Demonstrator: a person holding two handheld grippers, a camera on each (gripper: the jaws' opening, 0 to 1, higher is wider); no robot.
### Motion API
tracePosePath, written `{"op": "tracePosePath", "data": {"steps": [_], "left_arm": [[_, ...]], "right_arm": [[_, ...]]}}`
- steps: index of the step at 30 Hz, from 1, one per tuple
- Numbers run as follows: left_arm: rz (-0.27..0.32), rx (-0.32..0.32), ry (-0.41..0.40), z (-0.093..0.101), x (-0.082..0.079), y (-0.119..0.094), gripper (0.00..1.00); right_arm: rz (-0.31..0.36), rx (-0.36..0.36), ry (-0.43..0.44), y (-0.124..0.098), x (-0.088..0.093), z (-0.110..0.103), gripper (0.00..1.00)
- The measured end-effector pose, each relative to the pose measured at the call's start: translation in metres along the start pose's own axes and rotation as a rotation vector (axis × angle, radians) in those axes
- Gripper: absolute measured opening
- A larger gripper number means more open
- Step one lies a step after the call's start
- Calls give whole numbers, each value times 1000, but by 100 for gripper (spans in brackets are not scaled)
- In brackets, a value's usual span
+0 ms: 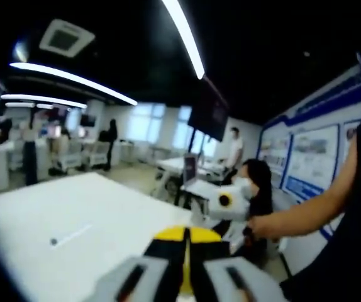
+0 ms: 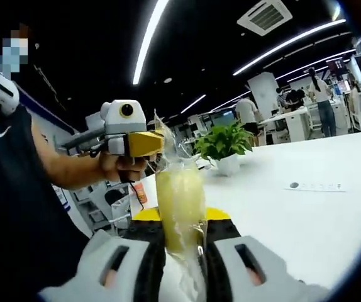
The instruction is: Compare the silicone blocks by pressing each to a similar depth, holding the contact briefly, and releasing to observe deformation and rebound differences across the visible hardness samples.
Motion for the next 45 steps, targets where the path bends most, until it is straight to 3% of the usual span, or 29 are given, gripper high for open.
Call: {"op": "tracePosePath", "data": {"steps": [4,16,20,22,23,25,35,41,45], "left_arm": [[-13,8,-9,0,6,1,0],[34,18,-20,0,7,0,0],[50,2,-28,-2,7,0,9],[-11,79,-65,9,16,2,0],[16,24,-24,3,13,4,1],[24,34,-50,5,13,3,0],[-6,45,14,8,15,3,0],[-55,53,8,6,25,5,0],[-34,44,46,10,23,6,0]], "right_arm": [[-31,16,-11,-3,2,2,10],[-86,-5,22,-4,2,-3,8],[-126,-14,21,-1,7,-3,7],[-137,-24,12,2,7,-7,7],[-142,-32,9,3,8,-9,7],[-141,-37,4,2,7,-9,7],[-170,-49,-9,0,9,-10,6],[-234,-46,-22,-1,18,-9,4],[-217,-35,-20,-4,16,-8,5]]}}
Point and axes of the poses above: the point that each gripper's makers call its tool centre point, and the gripper's own axes: y roughly forward along the fingers, z roughly to its right, x roughly out of its underside, the point moved 4 cm from there along -y, roughly backward along the fingers, and after that the axes turned 6 degrees about x, right-handed, at the moved point
